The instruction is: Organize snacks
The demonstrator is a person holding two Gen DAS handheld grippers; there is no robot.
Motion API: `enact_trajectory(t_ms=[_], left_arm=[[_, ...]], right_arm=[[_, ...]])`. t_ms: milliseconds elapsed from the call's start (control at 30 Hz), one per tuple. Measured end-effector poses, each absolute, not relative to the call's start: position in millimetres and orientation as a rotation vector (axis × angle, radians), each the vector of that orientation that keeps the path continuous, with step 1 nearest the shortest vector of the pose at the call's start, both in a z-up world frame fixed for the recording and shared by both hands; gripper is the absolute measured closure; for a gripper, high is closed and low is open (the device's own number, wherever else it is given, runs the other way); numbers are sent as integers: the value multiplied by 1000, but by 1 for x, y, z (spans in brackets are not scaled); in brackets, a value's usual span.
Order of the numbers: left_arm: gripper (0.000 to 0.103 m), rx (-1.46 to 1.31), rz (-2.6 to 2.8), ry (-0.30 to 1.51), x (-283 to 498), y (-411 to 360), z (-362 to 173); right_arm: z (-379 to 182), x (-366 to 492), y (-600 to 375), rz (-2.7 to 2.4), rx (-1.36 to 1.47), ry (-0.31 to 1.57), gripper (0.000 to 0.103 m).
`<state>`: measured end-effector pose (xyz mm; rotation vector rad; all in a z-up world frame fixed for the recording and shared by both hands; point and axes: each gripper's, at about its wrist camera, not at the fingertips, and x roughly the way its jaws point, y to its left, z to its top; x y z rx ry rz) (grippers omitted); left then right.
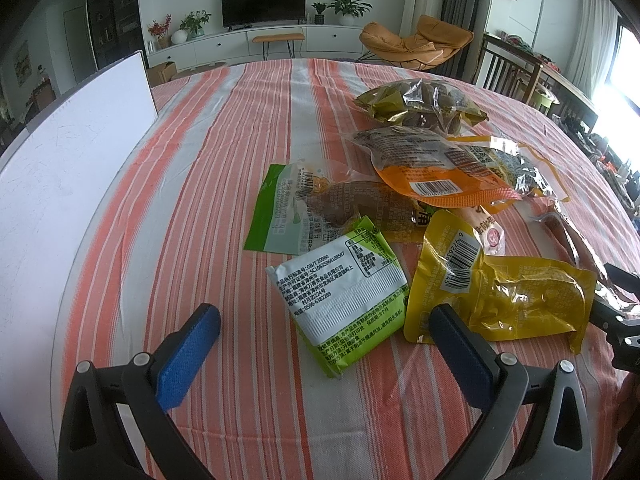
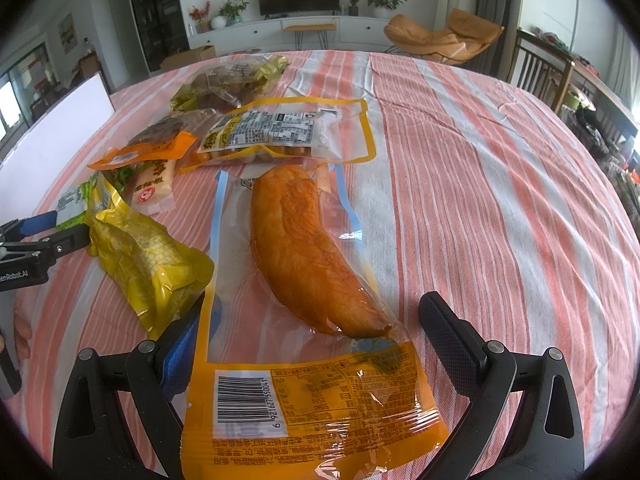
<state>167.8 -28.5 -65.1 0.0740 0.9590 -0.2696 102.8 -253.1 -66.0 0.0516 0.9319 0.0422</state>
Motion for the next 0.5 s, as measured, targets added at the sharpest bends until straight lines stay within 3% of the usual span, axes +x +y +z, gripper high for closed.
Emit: enact_trajectory(t_ms=[200,500], left_arm=[[0,154,-261,1131,180,-36,-65],[0,130,-290,1186,159,-9,-60]], right_arm=[[-66,103,-253,42,52,932,2],[-66,103,-253,42,53,932,2]])
